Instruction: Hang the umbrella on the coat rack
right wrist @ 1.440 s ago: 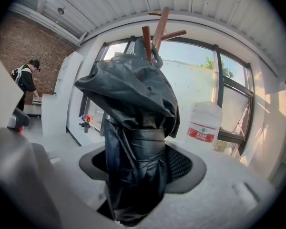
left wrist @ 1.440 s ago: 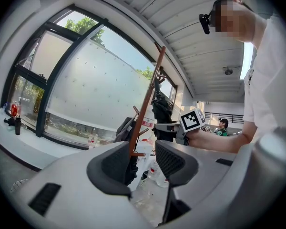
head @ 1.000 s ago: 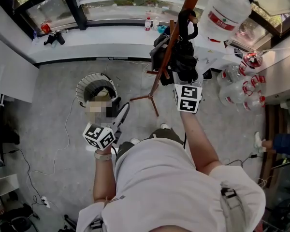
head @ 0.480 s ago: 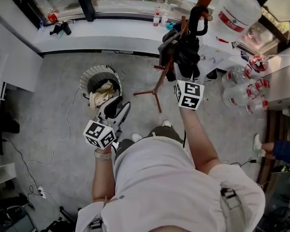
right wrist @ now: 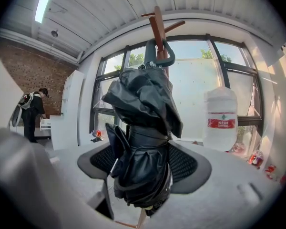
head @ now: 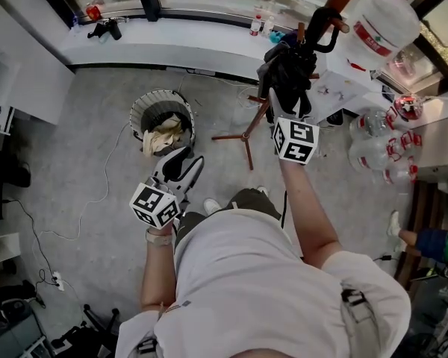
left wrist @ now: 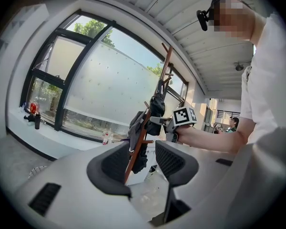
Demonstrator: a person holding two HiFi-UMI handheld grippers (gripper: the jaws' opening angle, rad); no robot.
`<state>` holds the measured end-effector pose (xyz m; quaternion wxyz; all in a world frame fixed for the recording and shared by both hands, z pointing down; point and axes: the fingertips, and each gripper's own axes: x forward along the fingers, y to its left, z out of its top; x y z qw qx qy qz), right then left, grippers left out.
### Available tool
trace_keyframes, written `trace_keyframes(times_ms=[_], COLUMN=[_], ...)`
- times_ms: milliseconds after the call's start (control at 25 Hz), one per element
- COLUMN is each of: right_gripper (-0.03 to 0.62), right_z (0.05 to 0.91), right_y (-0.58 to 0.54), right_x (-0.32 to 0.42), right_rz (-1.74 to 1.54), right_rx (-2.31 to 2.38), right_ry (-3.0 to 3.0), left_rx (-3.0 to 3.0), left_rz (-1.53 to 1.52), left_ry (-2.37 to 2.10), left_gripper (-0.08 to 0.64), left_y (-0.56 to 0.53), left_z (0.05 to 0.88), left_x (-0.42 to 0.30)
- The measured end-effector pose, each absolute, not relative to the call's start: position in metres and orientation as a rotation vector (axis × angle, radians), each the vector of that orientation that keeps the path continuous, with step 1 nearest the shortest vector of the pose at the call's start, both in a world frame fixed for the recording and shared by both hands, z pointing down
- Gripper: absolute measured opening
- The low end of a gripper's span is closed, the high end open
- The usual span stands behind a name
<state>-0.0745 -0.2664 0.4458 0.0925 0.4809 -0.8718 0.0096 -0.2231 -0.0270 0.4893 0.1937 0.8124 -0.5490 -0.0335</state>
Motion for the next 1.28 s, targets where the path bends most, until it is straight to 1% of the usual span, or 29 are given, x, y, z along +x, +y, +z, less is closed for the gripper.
trace_keyframes(times_ms=[320, 760, 1080, 1120, 1280], right_gripper=[0.316, 0.316, 0.312, 0.296, 0.277], right_z=[0.457, 0.454, 0.440, 0.439, 0.437], right_y=[-0.265, -0.249, -0.225, -0.222, -0.213], right_x=[-0.081, -0.067, -0.030, -0.023, 0.004], right_rz=[0.047, 0.141, 0.159, 0.158, 0.167], right_rx=[1.336, 1.087, 1.016, 1.018, 1.033], right_ry=[-2.645, -2.781, -2.881, -2.881, -2.870], left_rx=[2.254, 2.217, 2.254, 2.264, 2.308], left_rz=[-0.080, -0.075, -0.079, -0.075, -0.031], left_ry=[-1.577, -1.607, -1.583, -1.575, -1.535], left_gripper=[0.153, 0.153, 0.153, 0.153, 0.153], left_y=[-0.026, -0.042, -0.049, -0.051, -0.059], left_z=[0.492, 0.480, 0.474, 0.473, 0.469], left_x=[-0.212, -0.165, -0.127, -0.122, -0.101])
